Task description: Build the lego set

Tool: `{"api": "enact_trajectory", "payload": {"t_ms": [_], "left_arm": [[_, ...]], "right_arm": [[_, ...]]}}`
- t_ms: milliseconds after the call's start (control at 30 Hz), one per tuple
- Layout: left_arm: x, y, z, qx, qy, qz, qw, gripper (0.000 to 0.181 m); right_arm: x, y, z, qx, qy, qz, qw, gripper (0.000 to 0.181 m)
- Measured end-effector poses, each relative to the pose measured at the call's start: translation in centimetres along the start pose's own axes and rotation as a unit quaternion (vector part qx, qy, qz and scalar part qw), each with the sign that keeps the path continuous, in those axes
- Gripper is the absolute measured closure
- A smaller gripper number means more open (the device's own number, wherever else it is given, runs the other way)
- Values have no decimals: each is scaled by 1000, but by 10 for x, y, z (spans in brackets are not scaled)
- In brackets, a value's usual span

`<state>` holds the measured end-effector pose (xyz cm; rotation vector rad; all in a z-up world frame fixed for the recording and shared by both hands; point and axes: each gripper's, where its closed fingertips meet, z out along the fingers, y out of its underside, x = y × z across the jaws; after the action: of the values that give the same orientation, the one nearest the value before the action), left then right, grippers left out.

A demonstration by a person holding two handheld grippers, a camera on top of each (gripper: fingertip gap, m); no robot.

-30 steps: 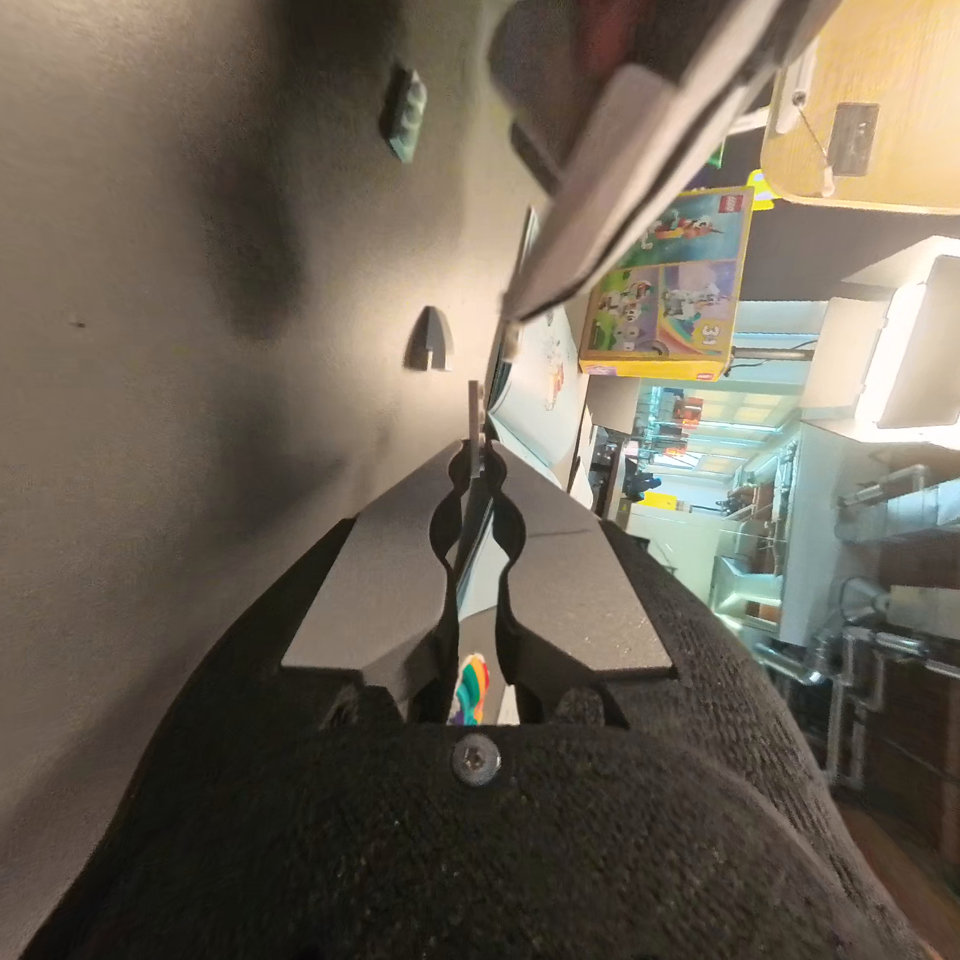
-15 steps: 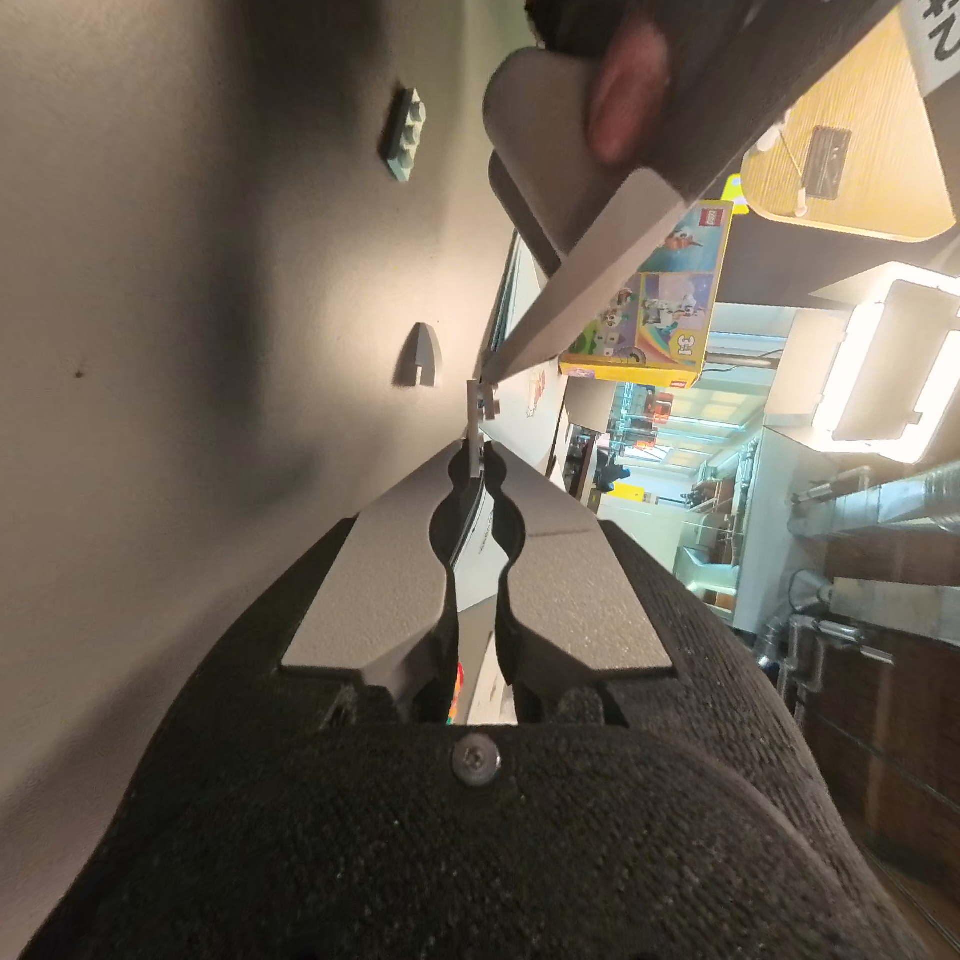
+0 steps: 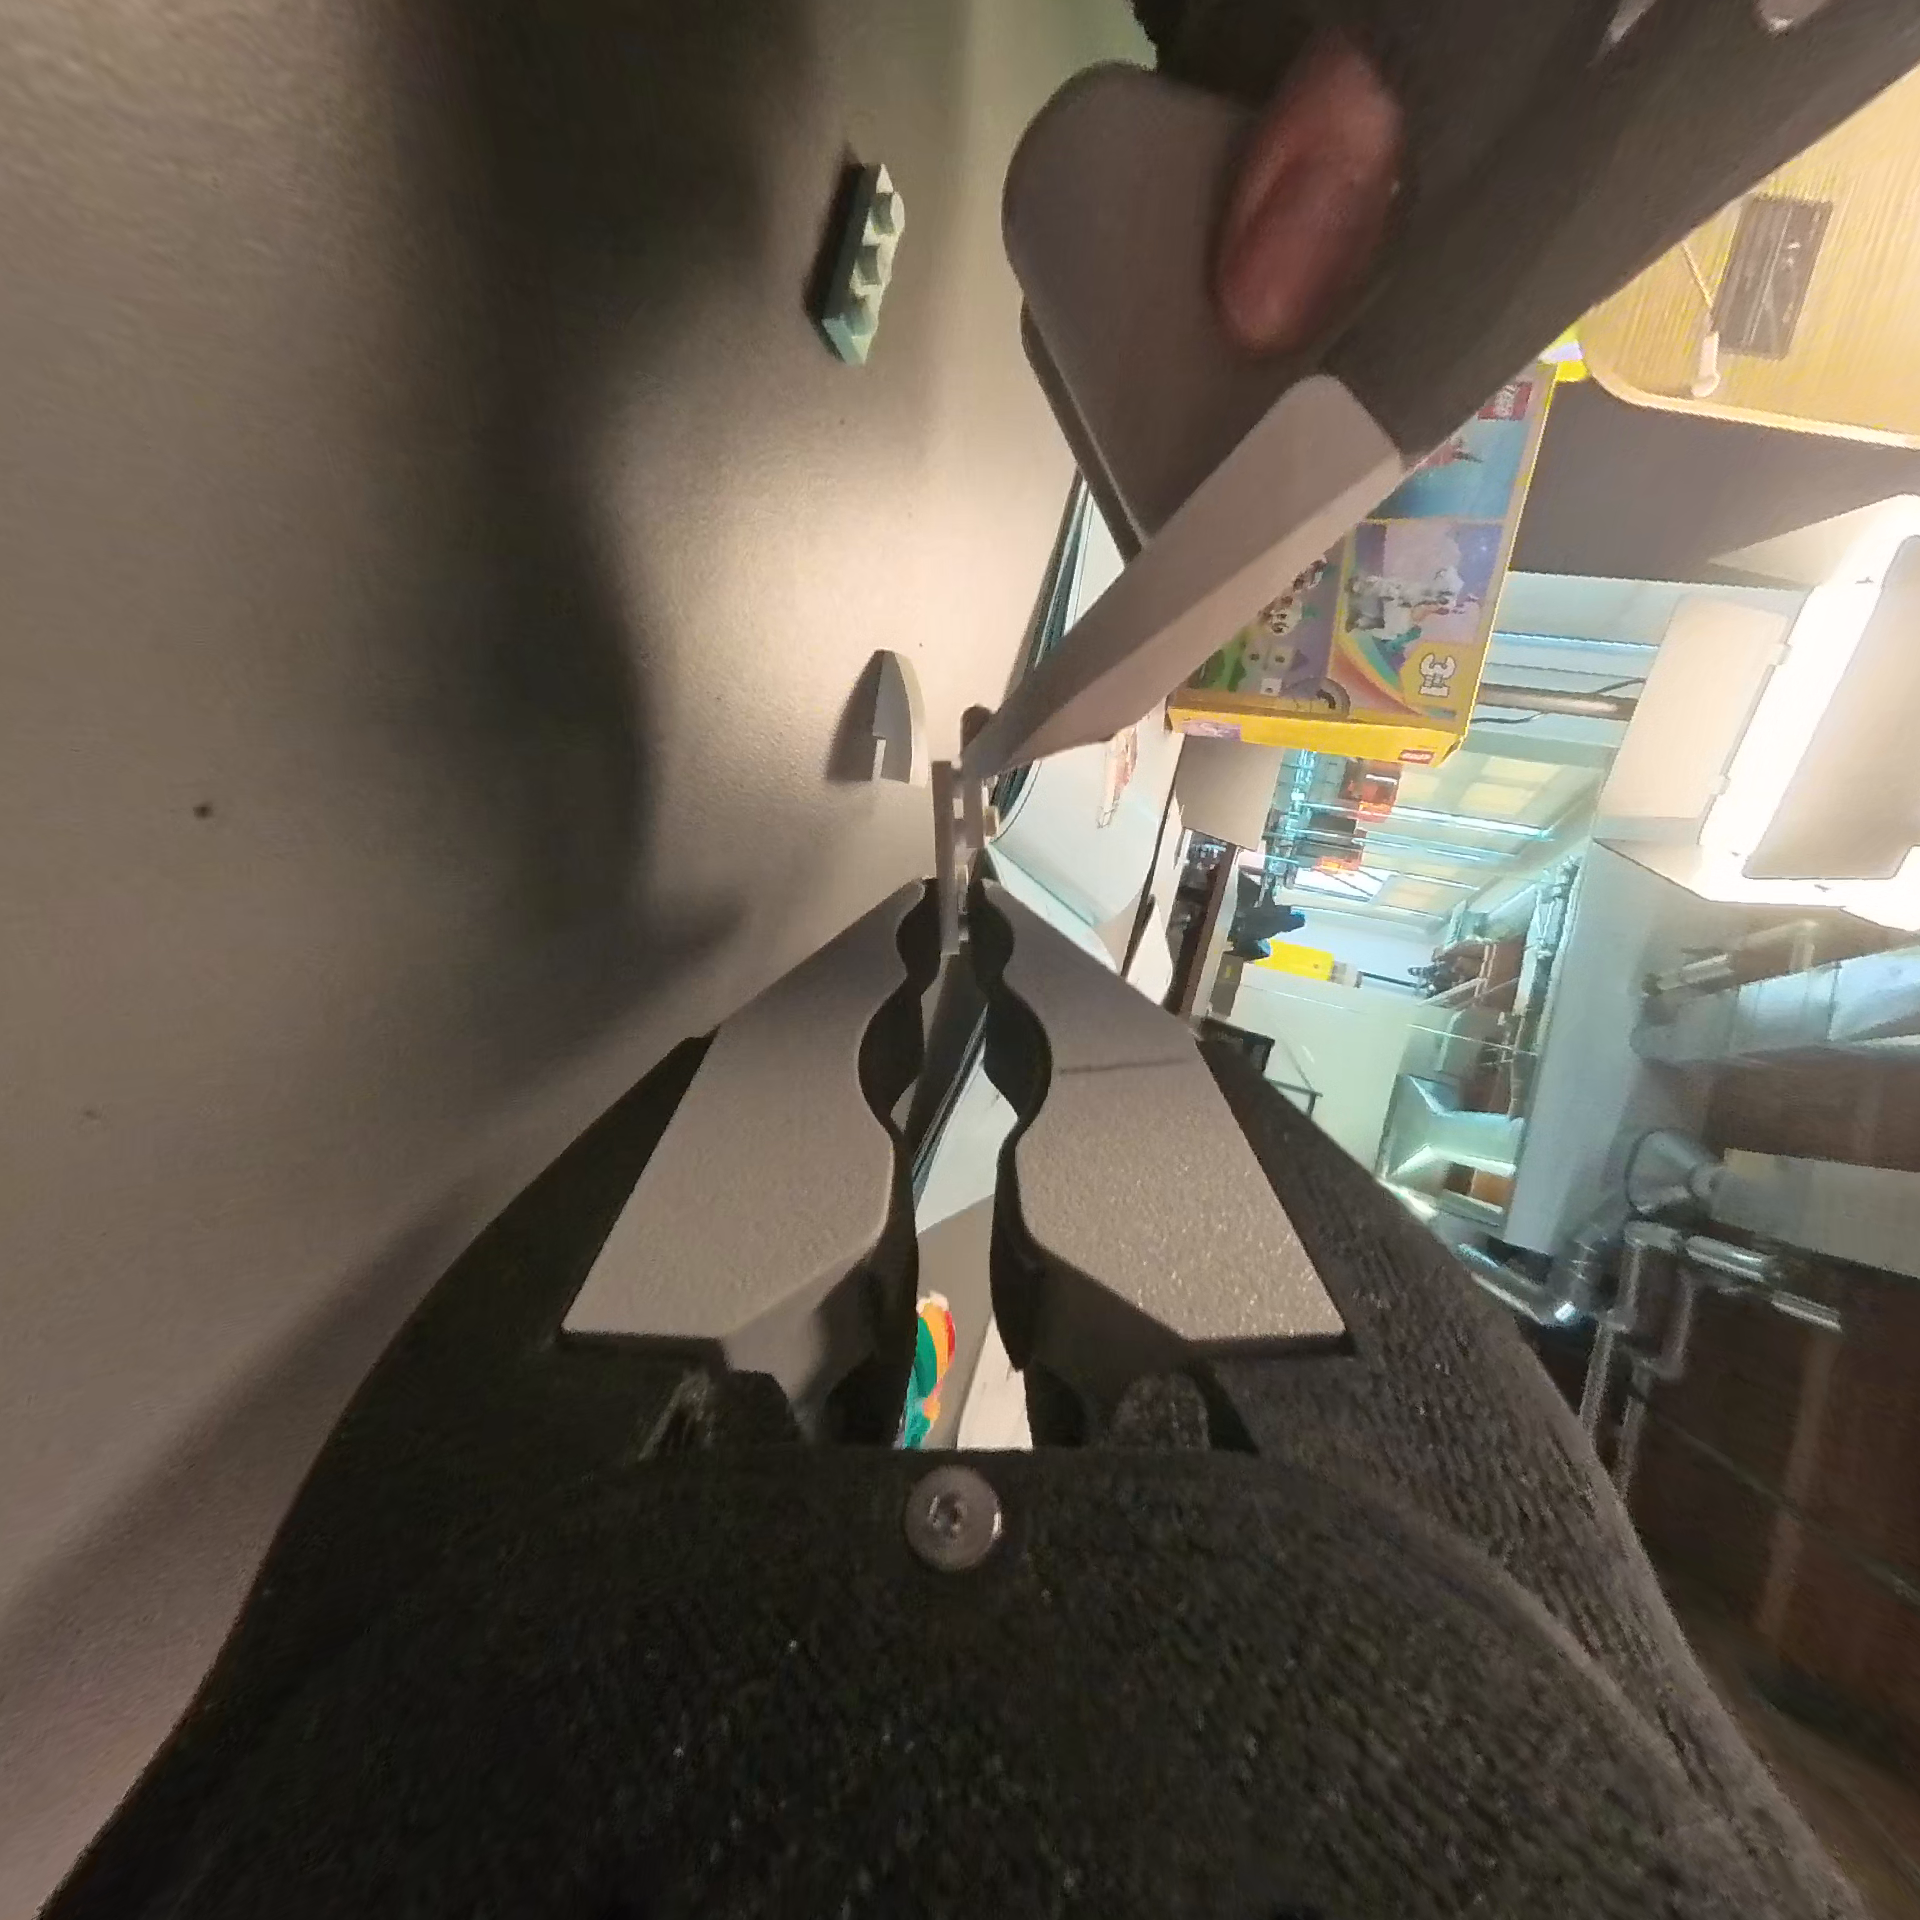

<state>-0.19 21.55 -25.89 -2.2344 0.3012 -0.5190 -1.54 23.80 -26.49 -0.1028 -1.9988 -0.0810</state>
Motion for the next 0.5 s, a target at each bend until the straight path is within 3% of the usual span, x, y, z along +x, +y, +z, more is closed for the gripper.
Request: {"api": "enact_trajectory", "payload": {"t_ms": [33, 500], "left_arm": [[0, 0, 1, -3, -4, 1, 1000, 174], [-2, 7, 4, -38, -17, 7, 999, 174]], "right_arm": [[0, 1, 0, -3, -1, -1, 1000, 178], [1, -2, 1, -9, 11, -26, 1000, 178]]}}
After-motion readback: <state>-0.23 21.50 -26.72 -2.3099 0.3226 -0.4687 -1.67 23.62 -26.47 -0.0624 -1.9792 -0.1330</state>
